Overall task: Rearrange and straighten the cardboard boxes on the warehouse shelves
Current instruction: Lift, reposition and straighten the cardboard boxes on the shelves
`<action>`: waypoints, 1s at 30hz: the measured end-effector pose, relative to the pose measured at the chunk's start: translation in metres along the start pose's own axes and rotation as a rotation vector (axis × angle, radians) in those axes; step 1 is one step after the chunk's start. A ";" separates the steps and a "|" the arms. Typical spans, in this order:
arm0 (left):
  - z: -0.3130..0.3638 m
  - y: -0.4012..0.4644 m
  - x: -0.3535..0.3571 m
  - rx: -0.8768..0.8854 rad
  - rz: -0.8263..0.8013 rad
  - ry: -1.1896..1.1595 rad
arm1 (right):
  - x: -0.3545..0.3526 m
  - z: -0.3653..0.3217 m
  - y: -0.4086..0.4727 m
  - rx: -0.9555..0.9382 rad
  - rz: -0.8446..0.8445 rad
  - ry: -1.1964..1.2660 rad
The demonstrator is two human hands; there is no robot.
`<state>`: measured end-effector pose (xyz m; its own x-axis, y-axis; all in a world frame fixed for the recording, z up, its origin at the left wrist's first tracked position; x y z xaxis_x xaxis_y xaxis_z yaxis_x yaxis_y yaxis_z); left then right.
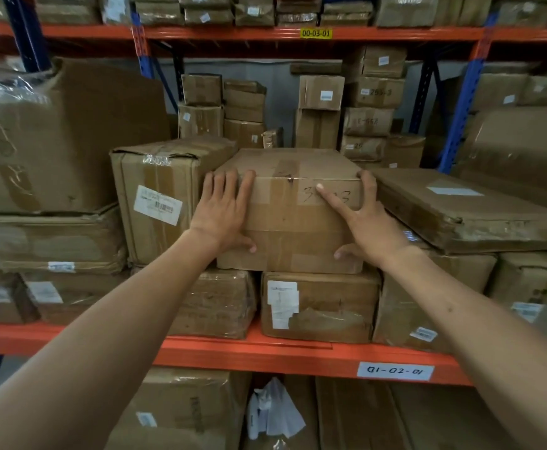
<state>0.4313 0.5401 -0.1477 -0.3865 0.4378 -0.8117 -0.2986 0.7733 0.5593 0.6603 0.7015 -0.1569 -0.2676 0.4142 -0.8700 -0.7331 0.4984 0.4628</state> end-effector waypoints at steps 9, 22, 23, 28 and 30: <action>0.019 -0.002 -0.017 -0.104 -0.101 0.026 | -0.002 0.004 -0.003 -0.051 -0.023 0.098; 0.032 -0.002 -0.049 -0.216 -0.336 -0.033 | -0.047 0.030 -0.018 -0.112 -0.248 0.250; 0.036 -0.002 -0.048 -0.247 -0.354 -0.082 | -0.051 0.038 -0.024 -0.118 -0.228 0.266; 0.085 0.002 -0.046 -0.137 -0.343 -0.251 | -0.055 0.089 -0.070 -0.008 -0.104 0.278; 0.122 0.007 -0.050 0.002 -0.332 -0.298 | -0.058 0.118 -0.085 0.069 -0.069 0.281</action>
<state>0.5552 0.5799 -0.1238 -0.0019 0.2783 -0.9605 -0.3623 0.8951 0.2600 0.8120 0.7253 -0.1255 -0.3884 0.1551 -0.9084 -0.7137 0.5730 0.4029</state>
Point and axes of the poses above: each hand's wrist, its own y-axis towards the middle knuckle, its own x-axis out of the palm, z = x × y, the point moved 1 cm from there along y, towards the middle knuckle, and after that the axes turned 11 degrees about -y, right-handed, at the moved point
